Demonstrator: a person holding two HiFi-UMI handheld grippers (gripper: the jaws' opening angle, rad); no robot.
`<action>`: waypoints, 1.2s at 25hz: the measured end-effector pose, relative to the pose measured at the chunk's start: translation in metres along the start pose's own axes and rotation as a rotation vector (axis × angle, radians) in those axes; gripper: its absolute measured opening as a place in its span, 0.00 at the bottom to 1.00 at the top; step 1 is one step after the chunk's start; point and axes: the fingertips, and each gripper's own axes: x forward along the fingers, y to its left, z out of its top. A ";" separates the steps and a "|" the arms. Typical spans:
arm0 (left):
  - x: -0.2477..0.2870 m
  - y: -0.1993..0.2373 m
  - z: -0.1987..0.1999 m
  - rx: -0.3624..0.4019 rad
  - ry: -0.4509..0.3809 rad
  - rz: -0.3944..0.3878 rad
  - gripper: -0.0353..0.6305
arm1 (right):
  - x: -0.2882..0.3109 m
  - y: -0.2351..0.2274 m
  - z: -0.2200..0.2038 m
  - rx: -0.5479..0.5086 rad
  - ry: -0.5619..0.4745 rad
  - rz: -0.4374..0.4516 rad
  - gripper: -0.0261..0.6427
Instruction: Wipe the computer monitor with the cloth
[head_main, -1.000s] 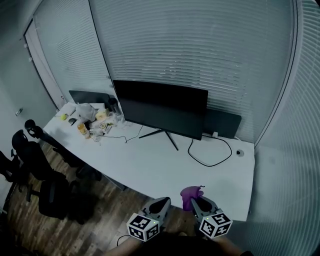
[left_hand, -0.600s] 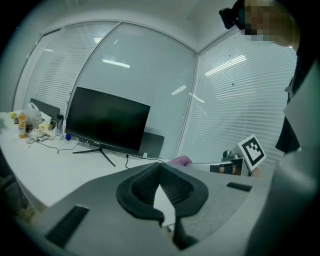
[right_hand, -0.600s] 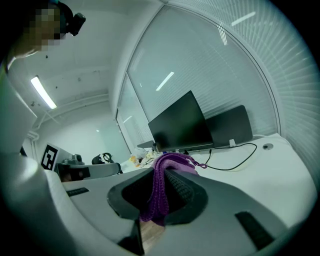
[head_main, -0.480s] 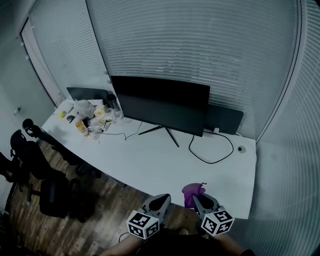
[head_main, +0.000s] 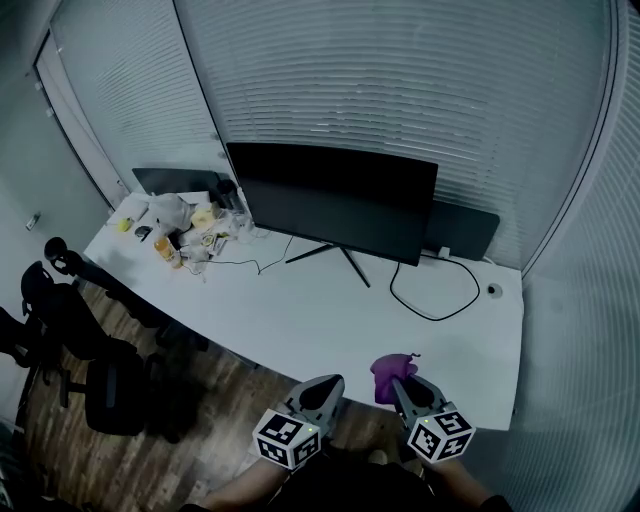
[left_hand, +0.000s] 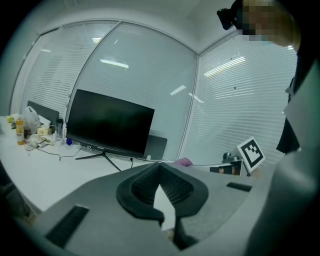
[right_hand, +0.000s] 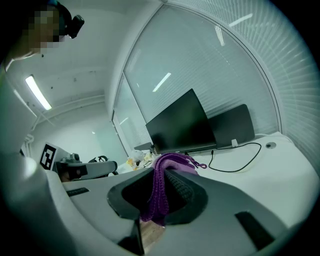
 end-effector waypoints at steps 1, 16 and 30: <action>-0.001 0.005 0.003 0.003 -0.001 -0.006 0.06 | 0.003 0.003 0.002 0.000 -0.006 -0.007 0.15; 0.003 0.066 0.047 0.036 -0.051 -0.190 0.06 | 0.056 0.036 0.038 -0.043 -0.127 -0.173 0.15; 0.008 0.100 0.087 0.109 -0.080 -0.334 0.06 | 0.080 0.053 0.101 -0.113 -0.287 -0.324 0.15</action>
